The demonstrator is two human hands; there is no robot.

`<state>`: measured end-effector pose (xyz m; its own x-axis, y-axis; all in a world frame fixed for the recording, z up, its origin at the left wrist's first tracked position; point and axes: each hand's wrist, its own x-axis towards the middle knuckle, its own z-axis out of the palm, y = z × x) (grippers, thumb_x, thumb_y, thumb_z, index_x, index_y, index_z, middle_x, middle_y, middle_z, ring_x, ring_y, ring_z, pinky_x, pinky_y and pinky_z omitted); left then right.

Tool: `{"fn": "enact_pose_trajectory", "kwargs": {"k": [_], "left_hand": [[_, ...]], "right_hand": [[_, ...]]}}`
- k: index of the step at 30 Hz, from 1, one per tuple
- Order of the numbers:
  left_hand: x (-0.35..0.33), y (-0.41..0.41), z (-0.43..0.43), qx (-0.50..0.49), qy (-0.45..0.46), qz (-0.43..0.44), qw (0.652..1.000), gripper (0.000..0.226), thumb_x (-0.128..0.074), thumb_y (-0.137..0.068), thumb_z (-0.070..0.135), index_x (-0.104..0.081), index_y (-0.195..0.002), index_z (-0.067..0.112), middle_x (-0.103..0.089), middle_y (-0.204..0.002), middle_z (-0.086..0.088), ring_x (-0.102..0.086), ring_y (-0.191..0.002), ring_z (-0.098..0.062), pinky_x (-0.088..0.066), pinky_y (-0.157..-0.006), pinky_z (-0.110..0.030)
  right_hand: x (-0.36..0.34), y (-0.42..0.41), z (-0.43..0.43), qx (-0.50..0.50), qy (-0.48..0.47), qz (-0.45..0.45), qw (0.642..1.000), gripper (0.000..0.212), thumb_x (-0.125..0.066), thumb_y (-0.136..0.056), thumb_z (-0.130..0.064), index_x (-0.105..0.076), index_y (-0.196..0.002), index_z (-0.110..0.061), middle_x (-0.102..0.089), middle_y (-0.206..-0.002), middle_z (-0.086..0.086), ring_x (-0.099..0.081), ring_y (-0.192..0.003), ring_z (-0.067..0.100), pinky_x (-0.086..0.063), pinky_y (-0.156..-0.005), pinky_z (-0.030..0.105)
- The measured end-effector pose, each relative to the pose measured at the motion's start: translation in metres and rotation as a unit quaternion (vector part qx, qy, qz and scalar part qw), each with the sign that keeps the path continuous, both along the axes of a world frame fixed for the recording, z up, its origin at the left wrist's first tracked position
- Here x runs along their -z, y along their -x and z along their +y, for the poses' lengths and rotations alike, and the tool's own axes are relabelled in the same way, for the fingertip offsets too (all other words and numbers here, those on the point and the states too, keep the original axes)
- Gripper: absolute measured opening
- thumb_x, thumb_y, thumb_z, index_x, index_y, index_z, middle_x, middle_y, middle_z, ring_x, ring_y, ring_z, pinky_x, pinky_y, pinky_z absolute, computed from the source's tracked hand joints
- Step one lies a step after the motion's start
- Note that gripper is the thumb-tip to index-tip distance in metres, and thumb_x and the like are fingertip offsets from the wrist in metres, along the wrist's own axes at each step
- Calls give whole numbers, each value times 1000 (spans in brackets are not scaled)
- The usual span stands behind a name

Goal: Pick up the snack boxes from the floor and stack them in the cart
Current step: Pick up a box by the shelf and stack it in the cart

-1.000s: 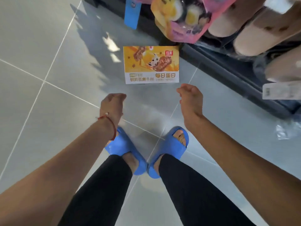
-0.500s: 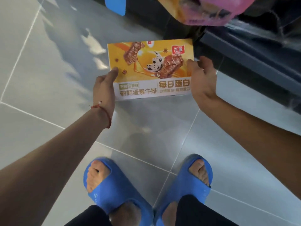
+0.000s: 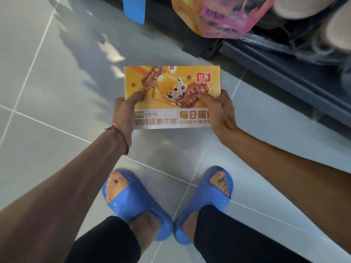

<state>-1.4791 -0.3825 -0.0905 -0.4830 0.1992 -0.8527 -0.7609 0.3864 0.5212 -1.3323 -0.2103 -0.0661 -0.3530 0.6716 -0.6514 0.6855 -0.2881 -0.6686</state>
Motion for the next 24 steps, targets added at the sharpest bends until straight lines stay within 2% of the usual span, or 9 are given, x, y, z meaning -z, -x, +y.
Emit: {"fn": "enact_pose_trajectory", "kwargs": {"k": [2, 4, 7, 9, 12, 16, 19, 21, 24], "left_hand": [[-25, -13, -13, -5, 19, -19, 1000, 90, -75, -51, 67, -60, -125, 19, -76, -109, 0, -73, -89, -23, -52, -73, -33], [-53, -23, -27, -12, 34, -26, 999, 88, -75, -50, 72, -59, -119, 19, -75, -110, -4, -72, -91, -27, -52, -76, -36], [-103, -37, -49, -34, 33, -50, 998, 108, -78, -45, 84, -61, -130, 20, -73, -120, -12, -73, -103, -37, -57, -88, -54], [-141, -48, -60, -47, 36, -64, 996, 116, -75, -41, 90, -60, -133, 20, -72, -121, -13, -73, -103, -38, -56, -90, -62], [-196, -58, -78, -78, 51, -68, 993, 122, -70, -37, 96, -59, -134, 23, -72, -121, -9, -74, -102, -34, -57, -90, -60], [-278, -71, -93, -100, 71, -49, 991, 118, -56, -41, 104, -62, -130, 26, -75, -117, -4, -74, -103, -29, -54, -96, -52], [-355, -80, -93, -118, 50, -43, 991, 102, -39, -63, 98, -67, -128, 25, -77, -111, -5, -75, -99, -29, -58, -91, -47], [-394, -85, -97, -143, 35, -54, 988, 98, -32, -71, 93, -63, -134, 24, -77, -113, -7, -75, -100, -30, -58, -93, -49], [-449, -86, -105, -181, 23, -73, 980, 104, -29, -72, 94, -53, -143, 21, -76, -115, -7, -76, -97, -28, -60, -89, -52]], "right_hand": [[-26, -11, -12, -7, 5, -16, 1000, 46, -69, -85, -47, -57, -120, -20, -74, -103, -3, -74, -81, 8, -52, -63, 19], [-59, -20, -21, -15, 14, -29, 999, 44, -71, -89, -45, -56, -121, -19, -73, -104, -4, -74, -84, 9, -52, -66, 21], [-114, -31, -34, -21, 26, -37, 999, 43, -73, -88, -44, -55, -118, -18, -72, -104, -2, -74, -83, 10, -54, -64, 22], [-152, -37, -43, -25, 42, -33, 998, 45, -75, -85, -44, -53, -116, -19, -72, -106, 1, -76, -84, 12, -58, -65, 24], [-211, -47, -55, -29, 67, -28, 997, 39, -75, -92, -36, -50, -117, -19, -72, -109, 4, -77, -85, 14, -58, -62, 21], [-292, -55, -65, -65, 81, -22, 994, 41, -74, -93, -36, -49, -120, -21, -71, -112, 2, -77, -89, 14, -60, -66, 24], [-350, -55, -69, -83, 89, -23, 992, 47, -76, -91, -38, -47, -123, -20, -71, -110, 0, -77, -88, 15, -62, -71, 31], [-387, -54, -69, -81, 92, -21, 992, 45, -75, -91, -41, -48, -121, -22, -71, -109, 0, -77, -87, 15, -63, -72, 33], [-441, -50, -75, -53, 116, -4, 992, 42, -70, -95, -41, -46, -122, -19, -70, -108, 2, -76, -80, 11, -58, -60, 22]]}}
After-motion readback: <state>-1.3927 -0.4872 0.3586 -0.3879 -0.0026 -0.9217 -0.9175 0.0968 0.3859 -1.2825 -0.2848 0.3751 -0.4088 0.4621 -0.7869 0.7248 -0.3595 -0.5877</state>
